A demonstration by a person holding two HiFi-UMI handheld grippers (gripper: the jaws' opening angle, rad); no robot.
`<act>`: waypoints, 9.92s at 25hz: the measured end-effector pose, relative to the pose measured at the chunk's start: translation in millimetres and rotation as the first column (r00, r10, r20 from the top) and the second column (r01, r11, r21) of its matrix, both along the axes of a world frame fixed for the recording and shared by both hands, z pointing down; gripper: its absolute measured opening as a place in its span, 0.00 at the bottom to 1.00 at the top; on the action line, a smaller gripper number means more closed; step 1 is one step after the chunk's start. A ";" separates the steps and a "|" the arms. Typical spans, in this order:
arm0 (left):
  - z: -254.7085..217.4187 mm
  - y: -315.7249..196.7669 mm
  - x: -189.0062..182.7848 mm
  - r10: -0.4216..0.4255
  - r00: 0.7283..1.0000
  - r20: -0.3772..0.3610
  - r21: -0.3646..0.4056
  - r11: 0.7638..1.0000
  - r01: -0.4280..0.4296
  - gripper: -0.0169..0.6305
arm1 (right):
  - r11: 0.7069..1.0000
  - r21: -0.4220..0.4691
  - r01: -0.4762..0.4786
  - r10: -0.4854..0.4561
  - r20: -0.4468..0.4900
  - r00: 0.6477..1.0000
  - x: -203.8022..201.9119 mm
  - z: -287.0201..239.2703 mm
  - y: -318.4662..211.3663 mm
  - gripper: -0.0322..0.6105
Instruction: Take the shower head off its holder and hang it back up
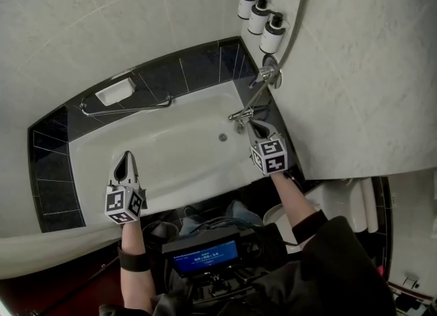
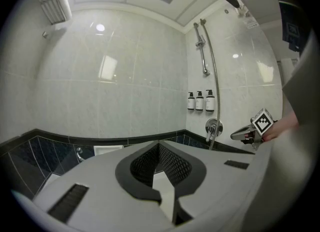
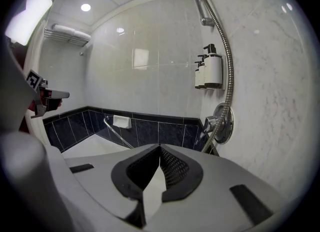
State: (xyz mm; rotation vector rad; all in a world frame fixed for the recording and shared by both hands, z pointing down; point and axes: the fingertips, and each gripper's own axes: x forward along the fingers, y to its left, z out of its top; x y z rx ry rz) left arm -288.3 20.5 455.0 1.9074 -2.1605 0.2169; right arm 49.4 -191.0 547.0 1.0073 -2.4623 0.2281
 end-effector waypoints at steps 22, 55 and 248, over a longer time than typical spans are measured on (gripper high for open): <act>153.3 -67.9 23.4 0.126 0.992 -0.017 -0.156 0.980 -0.127 0.03 | 0.959 -0.271 -0.077 0.001 -0.271 0.963 1.9 279.0 -56.6 0.42; 453.3 -139.8 93.5 0.239 0.970 -0.046 -0.183 0.953 -0.243 0.03 | 0.969 -0.244 0.038 -0.116 -0.312 0.943 -24.3 599.9 -157.3 0.39; -682.6 -374.0 54.4 0.375 -0.002 0.927 -0.374 0.926 0.054 0.20 | 0.952 0.284 0.110 -0.168 0.190 0.967 -53.8 -334.2 -125.7 0.08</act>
